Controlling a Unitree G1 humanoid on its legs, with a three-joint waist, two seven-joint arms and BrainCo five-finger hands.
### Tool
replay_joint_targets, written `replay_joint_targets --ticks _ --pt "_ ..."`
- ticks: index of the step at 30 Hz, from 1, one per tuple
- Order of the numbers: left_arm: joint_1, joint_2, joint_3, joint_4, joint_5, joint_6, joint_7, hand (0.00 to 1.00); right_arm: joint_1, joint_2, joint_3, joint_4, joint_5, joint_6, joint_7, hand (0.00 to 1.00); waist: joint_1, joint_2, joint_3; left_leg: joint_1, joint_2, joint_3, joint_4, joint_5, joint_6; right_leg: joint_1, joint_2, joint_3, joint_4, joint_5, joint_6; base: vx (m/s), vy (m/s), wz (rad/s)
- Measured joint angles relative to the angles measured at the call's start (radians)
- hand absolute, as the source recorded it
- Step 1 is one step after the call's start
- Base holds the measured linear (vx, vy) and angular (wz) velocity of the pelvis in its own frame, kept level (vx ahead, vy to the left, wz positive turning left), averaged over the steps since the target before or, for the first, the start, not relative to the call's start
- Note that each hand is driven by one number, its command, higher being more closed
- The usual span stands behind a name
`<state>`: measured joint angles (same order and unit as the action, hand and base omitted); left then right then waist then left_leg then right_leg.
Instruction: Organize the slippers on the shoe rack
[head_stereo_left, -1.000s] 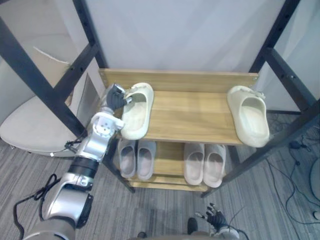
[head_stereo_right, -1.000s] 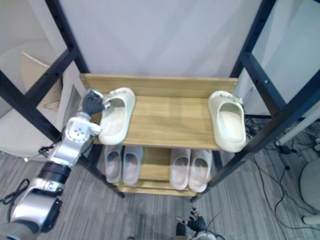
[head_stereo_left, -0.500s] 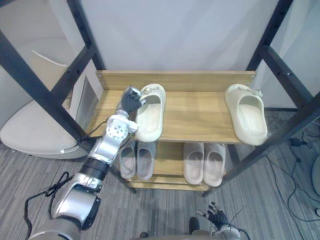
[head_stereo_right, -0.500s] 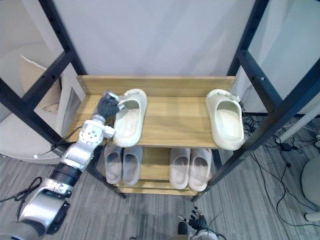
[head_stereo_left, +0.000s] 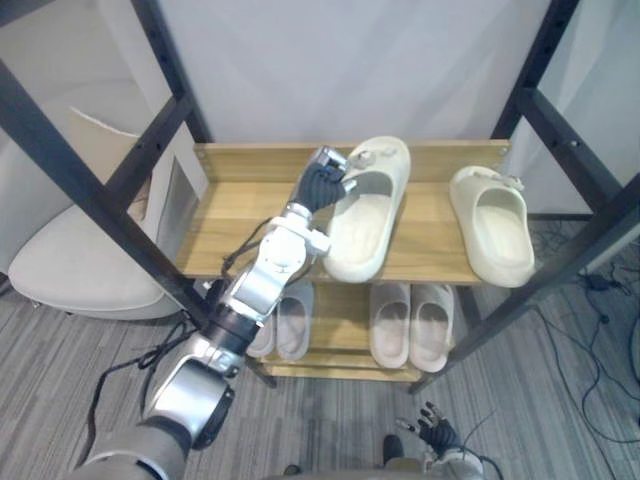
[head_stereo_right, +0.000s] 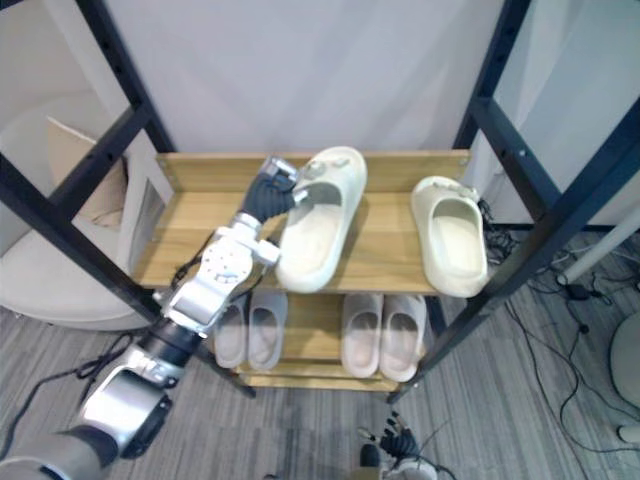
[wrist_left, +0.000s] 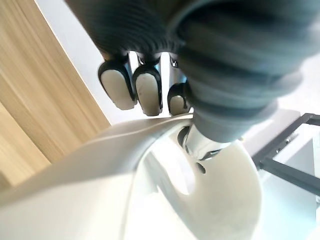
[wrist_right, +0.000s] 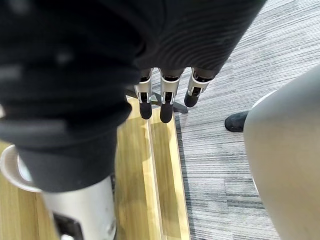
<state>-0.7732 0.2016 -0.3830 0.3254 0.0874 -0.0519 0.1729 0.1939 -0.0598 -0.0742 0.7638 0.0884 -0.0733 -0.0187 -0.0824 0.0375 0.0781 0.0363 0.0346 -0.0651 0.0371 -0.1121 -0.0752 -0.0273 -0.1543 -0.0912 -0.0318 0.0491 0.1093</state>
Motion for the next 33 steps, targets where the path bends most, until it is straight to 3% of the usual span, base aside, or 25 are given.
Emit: replay_joint_targets --ticks 8,18,19,33 --pt "-0.025 -0.037 -0.001 0.065 -0.001 0.011 0.002 1.00 -0.001 0.002 0.000 -0.016 0.008 -0.011 -0.001 0.00 -0.020 0.002 0.022 -0.002 0.000 0.023 0.000 0.000 0.000 -0.017 0.000 0.021 0.008 0.000 0.000 -0.01 0.005 -0.07" --pt "-0.040 -0.070 0.003 0.120 -0.003 0.021 0.022 1.00 0.016 0.004 0.000 -0.075 0.031 -0.015 -0.006 0.00 -0.024 -0.001 0.054 -0.031 0.001 0.052 0.001 -0.001 0.000 -0.060 0.000 0.044 0.015 0.003 0.002 0.00 0.002 -0.06" --pt "-0.040 -0.070 0.004 0.120 -0.003 0.022 0.022 0.00 0.021 0.008 0.000 -0.084 0.032 -0.016 -0.009 0.00 -0.024 -0.002 0.055 -0.036 0.001 0.052 0.001 -0.001 0.000 -0.066 0.000 0.045 0.015 0.003 0.002 0.00 0.000 0.00" --pt "-0.045 -0.170 0.014 0.137 -0.045 0.023 0.043 0.00 0.029 0.011 0.000 -0.091 0.031 -0.016 -0.021 0.00 -0.016 -0.003 0.057 -0.033 0.004 0.051 0.010 -0.001 0.000 -0.058 -0.003 0.037 0.025 0.003 0.003 -0.01 0.000 0.02"
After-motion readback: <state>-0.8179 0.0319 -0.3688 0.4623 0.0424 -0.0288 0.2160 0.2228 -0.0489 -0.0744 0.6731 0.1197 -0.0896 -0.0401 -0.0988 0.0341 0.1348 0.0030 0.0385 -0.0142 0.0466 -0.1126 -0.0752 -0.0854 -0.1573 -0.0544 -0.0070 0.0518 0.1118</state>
